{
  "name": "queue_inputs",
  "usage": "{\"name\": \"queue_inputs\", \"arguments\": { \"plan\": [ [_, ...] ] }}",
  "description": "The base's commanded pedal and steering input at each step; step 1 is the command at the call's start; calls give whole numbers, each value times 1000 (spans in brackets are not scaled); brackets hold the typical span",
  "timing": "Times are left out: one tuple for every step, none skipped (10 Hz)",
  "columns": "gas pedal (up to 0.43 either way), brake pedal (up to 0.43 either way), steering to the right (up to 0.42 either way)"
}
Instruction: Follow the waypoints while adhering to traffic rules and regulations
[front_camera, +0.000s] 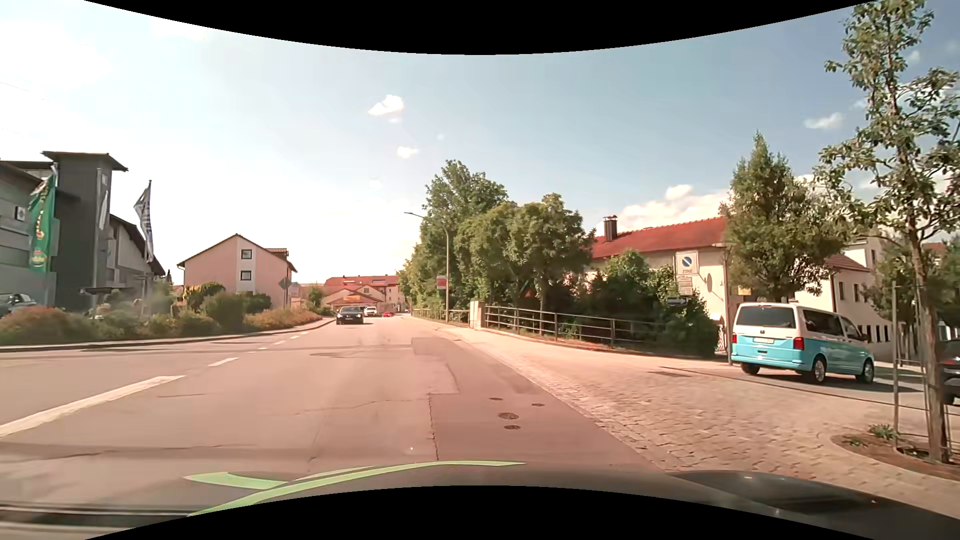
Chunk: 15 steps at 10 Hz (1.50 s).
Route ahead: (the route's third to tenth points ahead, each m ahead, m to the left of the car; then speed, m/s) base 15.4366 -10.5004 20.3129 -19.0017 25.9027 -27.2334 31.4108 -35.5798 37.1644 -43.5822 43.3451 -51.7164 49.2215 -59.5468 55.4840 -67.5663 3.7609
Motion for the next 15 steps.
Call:
{"name": "queue_inputs", "arguments": {
  "plan": [
    [0, 0, 111],
    [0, 0, 120],
    [0, 0, 129],
    [0, 0, 143],
    [0, 0, 159],
    [0, 0, 178],
    [0, 0, 198],
    [0, 0, 218],
    [0, 0, 239],
    [0, 0, 269],
    [39, 0, 293],
    [59, 0, 313],
    [59, 0, 334],
    [59, 0, 354],
    [59, 0, 367]
  ]
}}
